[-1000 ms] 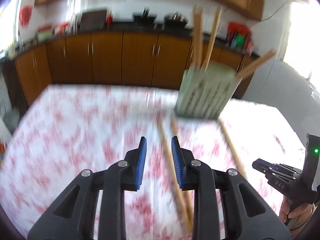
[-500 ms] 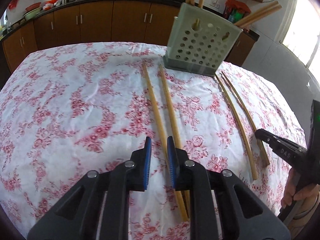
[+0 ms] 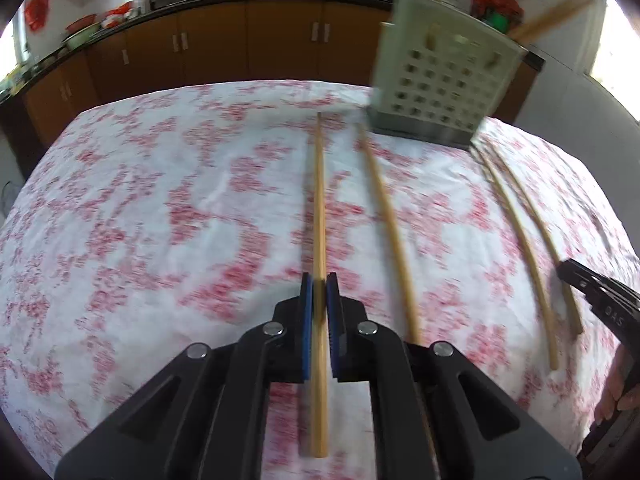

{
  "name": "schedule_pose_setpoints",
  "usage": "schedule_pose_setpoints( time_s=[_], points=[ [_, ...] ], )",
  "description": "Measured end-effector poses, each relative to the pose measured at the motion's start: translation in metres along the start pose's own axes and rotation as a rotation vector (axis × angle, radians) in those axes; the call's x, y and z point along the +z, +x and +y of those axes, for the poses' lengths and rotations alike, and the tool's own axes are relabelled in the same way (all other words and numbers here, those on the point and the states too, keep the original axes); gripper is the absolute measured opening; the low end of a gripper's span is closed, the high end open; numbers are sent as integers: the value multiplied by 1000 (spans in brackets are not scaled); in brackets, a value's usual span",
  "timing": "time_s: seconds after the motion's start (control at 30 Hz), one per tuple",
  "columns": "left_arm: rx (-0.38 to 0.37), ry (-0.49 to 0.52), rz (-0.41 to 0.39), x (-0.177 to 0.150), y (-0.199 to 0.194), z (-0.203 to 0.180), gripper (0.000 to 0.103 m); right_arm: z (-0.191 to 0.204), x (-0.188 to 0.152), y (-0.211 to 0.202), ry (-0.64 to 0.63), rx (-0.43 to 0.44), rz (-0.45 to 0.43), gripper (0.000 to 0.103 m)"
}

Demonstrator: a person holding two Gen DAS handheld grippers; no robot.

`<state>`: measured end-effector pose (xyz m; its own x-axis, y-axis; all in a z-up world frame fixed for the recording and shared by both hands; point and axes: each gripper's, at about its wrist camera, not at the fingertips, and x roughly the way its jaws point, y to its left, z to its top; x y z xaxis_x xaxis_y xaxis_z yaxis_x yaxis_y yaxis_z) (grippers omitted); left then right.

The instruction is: Organize utensils

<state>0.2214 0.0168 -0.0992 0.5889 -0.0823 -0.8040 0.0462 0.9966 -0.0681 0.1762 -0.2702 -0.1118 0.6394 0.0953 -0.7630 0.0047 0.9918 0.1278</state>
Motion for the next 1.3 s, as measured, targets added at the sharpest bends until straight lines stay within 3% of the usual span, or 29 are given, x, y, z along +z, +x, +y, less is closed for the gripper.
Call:
schedule_pose_setpoints(
  time_s=[0.2,0.37,0.6,1.3],
  points=[
    [72,-66,-21,8,2,42,9,-11,15,10,10,-62,-24,8],
    [88,-60,-44,8,2,43,10,-7,18,14,-17,-82,-35,8],
    [52,-90,-47,8,1,49,10,-8,19,15,-23,-89,-34,8],
    [42,-103,-49,6,1,47,10,-8,18,14,-21,-85,-34,8]
  ],
)
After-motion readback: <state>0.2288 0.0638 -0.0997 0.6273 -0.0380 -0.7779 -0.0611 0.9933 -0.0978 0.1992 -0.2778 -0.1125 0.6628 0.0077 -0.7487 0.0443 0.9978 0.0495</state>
